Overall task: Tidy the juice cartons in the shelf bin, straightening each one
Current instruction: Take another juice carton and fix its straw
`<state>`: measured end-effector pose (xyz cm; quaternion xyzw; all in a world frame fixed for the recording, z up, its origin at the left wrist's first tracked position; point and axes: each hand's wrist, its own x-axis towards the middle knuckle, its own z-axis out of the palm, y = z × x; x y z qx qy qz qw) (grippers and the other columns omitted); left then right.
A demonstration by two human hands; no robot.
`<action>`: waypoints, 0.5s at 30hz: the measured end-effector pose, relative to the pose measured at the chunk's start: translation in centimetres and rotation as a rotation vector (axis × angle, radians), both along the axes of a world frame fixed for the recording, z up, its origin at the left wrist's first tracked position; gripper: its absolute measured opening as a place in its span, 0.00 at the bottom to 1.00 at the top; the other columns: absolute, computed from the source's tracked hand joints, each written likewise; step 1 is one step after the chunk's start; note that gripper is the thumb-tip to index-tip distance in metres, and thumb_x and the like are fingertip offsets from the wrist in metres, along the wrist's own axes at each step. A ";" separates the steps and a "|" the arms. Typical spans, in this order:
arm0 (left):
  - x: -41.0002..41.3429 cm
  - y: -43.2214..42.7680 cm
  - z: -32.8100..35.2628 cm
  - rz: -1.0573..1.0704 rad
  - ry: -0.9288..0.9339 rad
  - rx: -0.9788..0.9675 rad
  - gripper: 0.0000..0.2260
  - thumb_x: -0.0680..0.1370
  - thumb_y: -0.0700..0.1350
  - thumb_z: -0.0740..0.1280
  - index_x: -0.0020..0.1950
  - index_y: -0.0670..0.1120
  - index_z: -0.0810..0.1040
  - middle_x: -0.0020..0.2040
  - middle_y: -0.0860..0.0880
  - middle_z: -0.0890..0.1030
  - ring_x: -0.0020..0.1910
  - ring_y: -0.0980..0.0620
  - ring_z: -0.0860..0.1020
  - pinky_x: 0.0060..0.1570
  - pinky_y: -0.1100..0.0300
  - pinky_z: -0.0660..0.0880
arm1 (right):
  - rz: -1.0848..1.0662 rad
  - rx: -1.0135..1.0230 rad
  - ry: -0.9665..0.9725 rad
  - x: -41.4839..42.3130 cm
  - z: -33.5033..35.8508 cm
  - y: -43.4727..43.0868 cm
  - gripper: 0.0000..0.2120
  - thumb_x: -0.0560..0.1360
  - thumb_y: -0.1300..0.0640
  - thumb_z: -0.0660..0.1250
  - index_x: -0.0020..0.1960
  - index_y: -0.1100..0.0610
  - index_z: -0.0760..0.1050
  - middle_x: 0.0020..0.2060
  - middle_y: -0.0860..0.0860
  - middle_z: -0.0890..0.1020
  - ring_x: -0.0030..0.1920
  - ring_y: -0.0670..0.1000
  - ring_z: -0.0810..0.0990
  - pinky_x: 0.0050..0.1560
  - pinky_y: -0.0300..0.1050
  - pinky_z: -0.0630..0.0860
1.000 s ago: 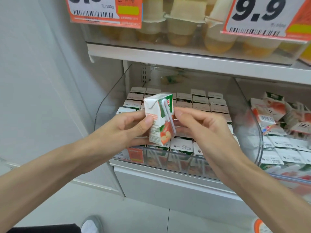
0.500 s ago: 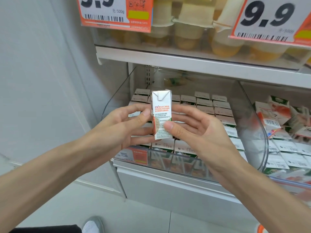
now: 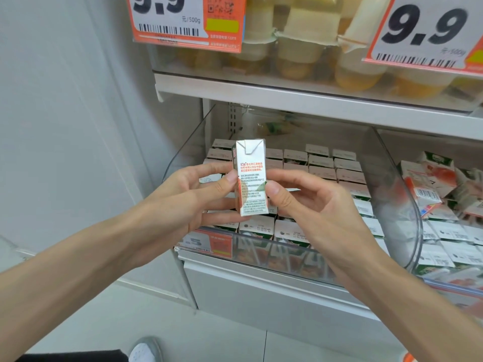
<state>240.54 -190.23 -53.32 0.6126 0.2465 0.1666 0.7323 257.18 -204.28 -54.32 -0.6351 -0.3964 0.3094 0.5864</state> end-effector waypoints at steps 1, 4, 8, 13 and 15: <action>-0.1 0.0 0.0 -0.008 0.000 0.016 0.18 0.83 0.47 0.66 0.73 0.45 0.76 0.60 0.43 0.87 0.60 0.43 0.86 0.60 0.53 0.83 | 0.000 0.006 0.012 0.0 0.0 0.0 0.10 0.76 0.50 0.75 0.57 0.46 0.87 0.53 0.48 0.88 0.55 0.48 0.87 0.62 0.47 0.81; 0.0 -0.1 -0.2 -0.029 -0.002 0.073 0.17 0.82 0.47 0.66 0.71 0.47 0.80 0.61 0.45 0.87 0.60 0.45 0.86 0.57 0.54 0.84 | -0.003 0.044 0.052 0.1 0.0 0.1 0.09 0.74 0.55 0.77 0.54 0.49 0.88 0.49 0.50 0.89 0.49 0.49 0.89 0.56 0.42 0.83; 0.3 -0.2 -0.2 0.018 0.011 0.093 0.18 0.80 0.48 0.69 0.69 0.49 0.82 0.59 0.47 0.87 0.53 0.49 0.87 0.53 0.54 0.85 | 0.024 0.031 -0.006 0.0 0.0 0.0 0.15 0.69 0.50 0.80 0.55 0.48 0.87 0.50 0.48 0.89 0.50 0.50 0.88 0.56 0.41 0.83; 0.2 -0.3 -0.2 0.000 0.006 0.059 0.16 0.82 0.48 0.67 0.70 0.49 0.81 0.62 0.48 0.87 0.59 0.46 0.86 0.55 0.55 0.84 | -0.036 -0.014 0.047 0.0 -0.1 0.2 0.15 0.71 0.53 0.80 0.58 0.48 0.86 0.50 0.48 0.88 0.49 0.47 0.88 0.54 0.41 0.83; 0.1 -0.1 -0.1 -0.022 0.001 0.045 0.16 0.84 0.48 0.65 0.71 0.48 0.80 0.63 0.48 0.86 0.61 0.46 0.86 0.57 0.55 0.84 | -0.067 -0.016 0.092 0.1 0.0 0.2 0.15 0.73 0.54 0.79 0.58 0.49 0.85 0.49 0.48 0.88 0.47 0.45 0.88 0.54 0.41 0.82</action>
